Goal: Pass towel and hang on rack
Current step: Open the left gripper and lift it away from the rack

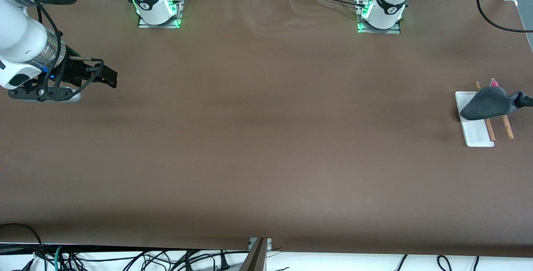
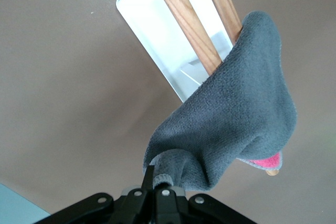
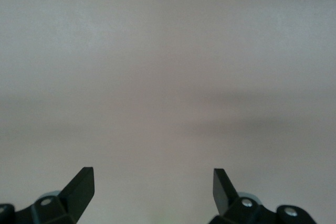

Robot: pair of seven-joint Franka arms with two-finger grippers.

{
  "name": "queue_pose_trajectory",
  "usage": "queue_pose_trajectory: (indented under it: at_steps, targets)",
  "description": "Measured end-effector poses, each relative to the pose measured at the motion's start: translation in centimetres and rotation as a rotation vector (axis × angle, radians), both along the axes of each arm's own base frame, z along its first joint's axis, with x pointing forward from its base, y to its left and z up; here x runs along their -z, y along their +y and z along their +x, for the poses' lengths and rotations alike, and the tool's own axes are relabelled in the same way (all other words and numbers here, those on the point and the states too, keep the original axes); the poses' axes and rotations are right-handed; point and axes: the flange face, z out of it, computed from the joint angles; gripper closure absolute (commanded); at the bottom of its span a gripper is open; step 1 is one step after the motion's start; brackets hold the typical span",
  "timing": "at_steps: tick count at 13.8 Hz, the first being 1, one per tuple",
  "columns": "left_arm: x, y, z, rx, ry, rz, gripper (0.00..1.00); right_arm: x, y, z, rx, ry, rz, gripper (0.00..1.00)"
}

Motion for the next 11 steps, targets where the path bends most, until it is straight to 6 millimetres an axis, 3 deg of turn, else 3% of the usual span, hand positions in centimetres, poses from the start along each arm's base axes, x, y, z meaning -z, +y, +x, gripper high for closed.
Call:
queue_pose_trajectory:
  at_steps: [5, 11]
  targets:
    - [0.6, -2.0, 1.4, 0.011, 0.007, 0.000, 0.00, 0.0, -0.1, 0.0, 0.002, -0.001, 0.000, 0.00]
    - [-0.5, -3.1, 2.4, -0.009, -0.001, 0.020, 0.00, 1.2, -0.3, 0.3, -0.023, -0.001, -0.003, 0.00]
